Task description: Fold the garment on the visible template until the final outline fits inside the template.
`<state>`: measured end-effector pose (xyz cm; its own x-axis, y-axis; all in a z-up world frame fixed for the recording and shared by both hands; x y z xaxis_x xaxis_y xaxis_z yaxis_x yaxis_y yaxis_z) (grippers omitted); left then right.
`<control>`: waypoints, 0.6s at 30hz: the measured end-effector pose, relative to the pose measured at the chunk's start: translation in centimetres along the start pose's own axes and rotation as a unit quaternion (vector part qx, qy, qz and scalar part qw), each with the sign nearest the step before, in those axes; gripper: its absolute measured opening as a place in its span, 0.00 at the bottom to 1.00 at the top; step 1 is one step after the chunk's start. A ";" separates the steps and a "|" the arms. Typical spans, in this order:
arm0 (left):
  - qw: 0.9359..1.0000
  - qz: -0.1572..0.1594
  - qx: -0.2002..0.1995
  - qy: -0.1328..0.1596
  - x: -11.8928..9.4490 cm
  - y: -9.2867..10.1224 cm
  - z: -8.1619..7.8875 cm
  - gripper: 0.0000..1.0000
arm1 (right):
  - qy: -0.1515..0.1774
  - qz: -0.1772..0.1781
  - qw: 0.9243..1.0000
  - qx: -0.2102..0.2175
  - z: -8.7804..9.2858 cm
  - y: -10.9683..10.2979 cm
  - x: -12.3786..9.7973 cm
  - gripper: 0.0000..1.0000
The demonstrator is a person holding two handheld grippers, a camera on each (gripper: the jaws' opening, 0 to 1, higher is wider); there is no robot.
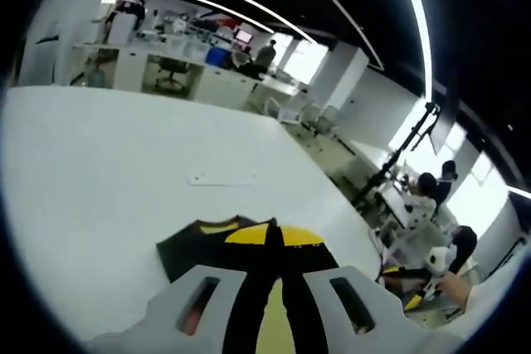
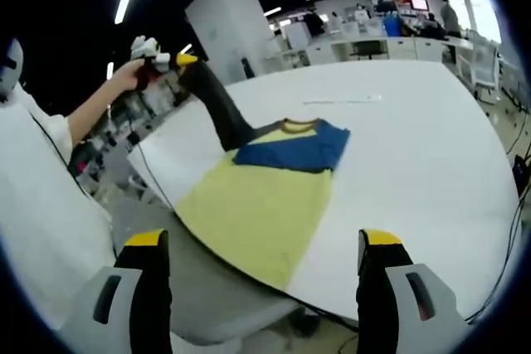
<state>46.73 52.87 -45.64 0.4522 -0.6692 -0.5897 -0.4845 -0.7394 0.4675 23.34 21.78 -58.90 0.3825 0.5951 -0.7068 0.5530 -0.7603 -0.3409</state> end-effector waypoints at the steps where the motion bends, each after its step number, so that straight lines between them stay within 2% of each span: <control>1: 1.000 0.002 0.001 -0.002 0.3 0.2 0.1 0.00 | 0.000 0.000 1.000 -0.001 0.0 0.0 0.0 0.93; 13: 1.000 0.020 0.008 -0.023 3.4 2.7 0.6 0.00 | 0.004 0.008 1.000 -0.001 0.3 0.4 -1.4 0.93; 18: 0.999 0.015 0.008 -0.034 4.5 3.1 1.3 0.00 | 0.006 0.011 1.000 0.001 0.3 0.6 -1.6 0.93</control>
<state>46.35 47.64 -47.71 0.3856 -0.6841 -0.6192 -0.5099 -0.7173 0.4749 22.82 20.27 -58.22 0.4037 0.5810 -0.7067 0.5429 -0.7739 -0.3261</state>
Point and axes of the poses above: the point that each gripper's makers call its tool centre point, and the gripper's own axes: x roughly forward along the fingers, y roughly to its right, z roughly out of its underside, the point moved 2 cm from there along -x, roughly backward along the fingers, and after that the axes turned 14 degrees about -y, right-handed, at the moved point
